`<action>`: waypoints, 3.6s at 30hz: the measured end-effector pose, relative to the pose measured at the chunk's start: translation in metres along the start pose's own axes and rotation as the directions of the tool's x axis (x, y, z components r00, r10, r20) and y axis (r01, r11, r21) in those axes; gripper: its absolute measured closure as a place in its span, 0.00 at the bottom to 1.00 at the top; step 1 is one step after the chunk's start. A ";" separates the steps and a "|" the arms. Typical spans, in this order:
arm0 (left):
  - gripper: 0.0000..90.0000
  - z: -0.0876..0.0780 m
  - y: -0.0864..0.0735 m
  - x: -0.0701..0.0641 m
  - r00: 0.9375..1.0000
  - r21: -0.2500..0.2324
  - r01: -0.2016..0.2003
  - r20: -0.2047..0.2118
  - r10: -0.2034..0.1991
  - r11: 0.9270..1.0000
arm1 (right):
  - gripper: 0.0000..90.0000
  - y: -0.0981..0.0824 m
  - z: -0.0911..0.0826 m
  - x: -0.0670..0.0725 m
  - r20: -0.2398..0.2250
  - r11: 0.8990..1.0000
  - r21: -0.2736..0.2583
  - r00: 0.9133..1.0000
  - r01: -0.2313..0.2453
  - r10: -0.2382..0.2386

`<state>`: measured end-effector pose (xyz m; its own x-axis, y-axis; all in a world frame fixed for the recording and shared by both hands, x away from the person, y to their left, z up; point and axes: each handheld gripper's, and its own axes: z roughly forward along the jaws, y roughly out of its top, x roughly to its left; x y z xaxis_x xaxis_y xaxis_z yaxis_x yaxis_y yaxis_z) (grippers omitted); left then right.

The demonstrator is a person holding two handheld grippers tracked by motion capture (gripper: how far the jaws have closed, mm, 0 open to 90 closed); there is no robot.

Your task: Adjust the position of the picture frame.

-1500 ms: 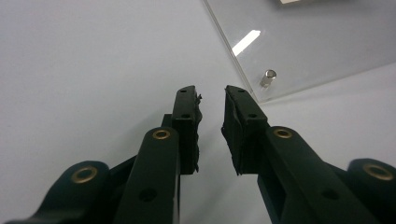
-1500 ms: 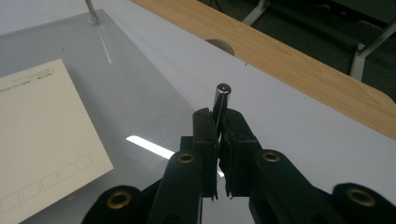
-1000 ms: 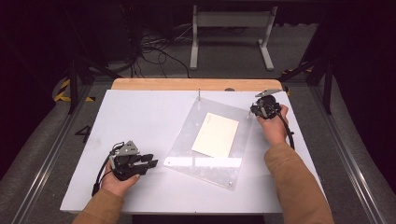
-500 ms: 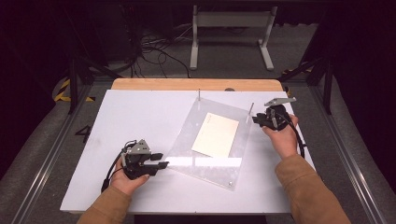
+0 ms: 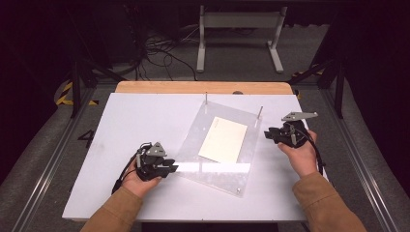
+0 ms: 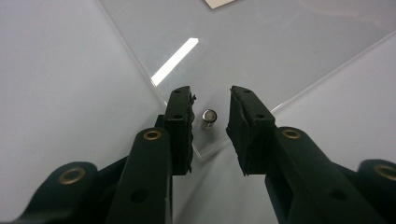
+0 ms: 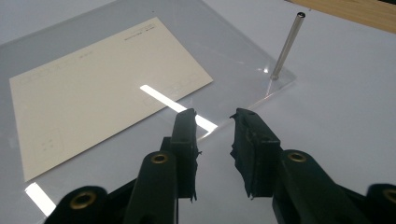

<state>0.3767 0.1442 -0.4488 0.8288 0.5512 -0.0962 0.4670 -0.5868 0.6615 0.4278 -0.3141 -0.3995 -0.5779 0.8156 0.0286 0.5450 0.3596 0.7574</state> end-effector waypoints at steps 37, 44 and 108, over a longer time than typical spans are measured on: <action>0.92 0.014 0.018 -0.065 0.929 0.088 -0.305 0.244 0.277 0.948 | 0.73 -0.058 -0.028 0.001 -0.061 0.994 -0.047 0.994 -0.098 0.095; 0.92 0.017 0.020 -0.084 0.908 0.090 -0.349 0.279 0.313 0.933 | 0.73 -0.059 -0.030 0.004 -0.063 0.996 -0.041 0.995 -0.079 0.076; 0.89 -0.013 0.005 -0.075 0.924 -0.087 -0.219 0.303 0.235 0.972 | 0.73 -0.069 -0.044 0.053 -0.228 0.986 0.029 0.961 0.166 -0.155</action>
<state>0.3133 0.1077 -0.4287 0.9685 0.1915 -0.1590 0.2460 -0.6394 0.7284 0.3327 -0.3154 -0.4212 -0.7785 0.6249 0.0594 0.4594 0.5027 0.7323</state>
